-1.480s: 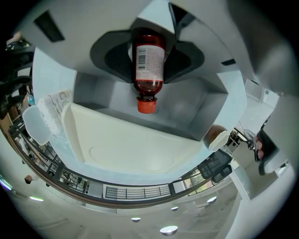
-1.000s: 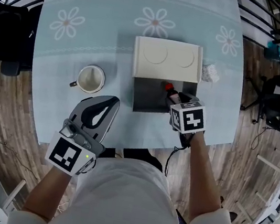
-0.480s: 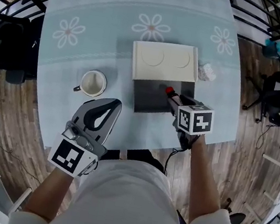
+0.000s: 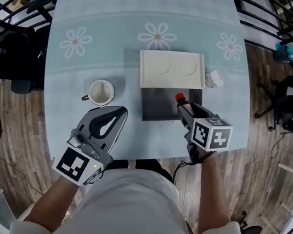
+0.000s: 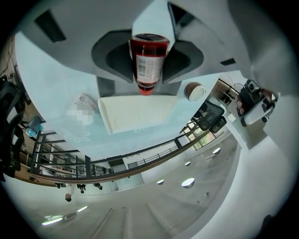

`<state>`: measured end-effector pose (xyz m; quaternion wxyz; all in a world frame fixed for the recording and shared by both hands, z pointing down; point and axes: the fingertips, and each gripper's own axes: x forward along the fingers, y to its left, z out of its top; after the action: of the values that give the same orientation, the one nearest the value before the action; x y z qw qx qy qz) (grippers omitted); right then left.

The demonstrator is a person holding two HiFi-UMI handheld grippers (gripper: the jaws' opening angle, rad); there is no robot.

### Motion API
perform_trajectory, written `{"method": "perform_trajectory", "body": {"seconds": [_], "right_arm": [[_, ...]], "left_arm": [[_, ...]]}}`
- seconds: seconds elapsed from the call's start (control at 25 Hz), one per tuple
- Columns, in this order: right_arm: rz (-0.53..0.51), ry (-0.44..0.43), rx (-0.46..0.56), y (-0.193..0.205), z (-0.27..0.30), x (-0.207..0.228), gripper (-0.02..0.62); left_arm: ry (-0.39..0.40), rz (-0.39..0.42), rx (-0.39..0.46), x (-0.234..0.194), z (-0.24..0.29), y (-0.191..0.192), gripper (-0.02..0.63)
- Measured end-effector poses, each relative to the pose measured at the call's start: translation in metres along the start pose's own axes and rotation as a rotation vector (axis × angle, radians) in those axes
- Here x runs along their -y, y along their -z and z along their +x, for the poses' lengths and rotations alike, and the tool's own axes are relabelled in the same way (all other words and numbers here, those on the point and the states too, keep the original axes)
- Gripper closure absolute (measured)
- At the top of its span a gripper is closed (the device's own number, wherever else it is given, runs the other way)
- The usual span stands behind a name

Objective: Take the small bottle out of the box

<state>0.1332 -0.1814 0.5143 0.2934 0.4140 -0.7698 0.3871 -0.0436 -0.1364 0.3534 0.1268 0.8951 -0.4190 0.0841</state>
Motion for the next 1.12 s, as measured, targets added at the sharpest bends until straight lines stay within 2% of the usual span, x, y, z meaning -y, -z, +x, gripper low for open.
{"method": "perform_trajectory", "body": {"seconds": [0.4, 1.12], "right_arm": [[-0.035, -0.056, 0.120, -0.032, -0.040, -0.033, 0.387], [-0.046, -0.110, 0.267, -0.058, -0.091, -0.067, 0.388]], "left_arm": [[0.003, 0.037, 0.021, 0.006, -0.007, -0.018, 0.584], [-0.001, 0.081, 0.051, 0.014, -0.020, -0.039, 0.584]]}}
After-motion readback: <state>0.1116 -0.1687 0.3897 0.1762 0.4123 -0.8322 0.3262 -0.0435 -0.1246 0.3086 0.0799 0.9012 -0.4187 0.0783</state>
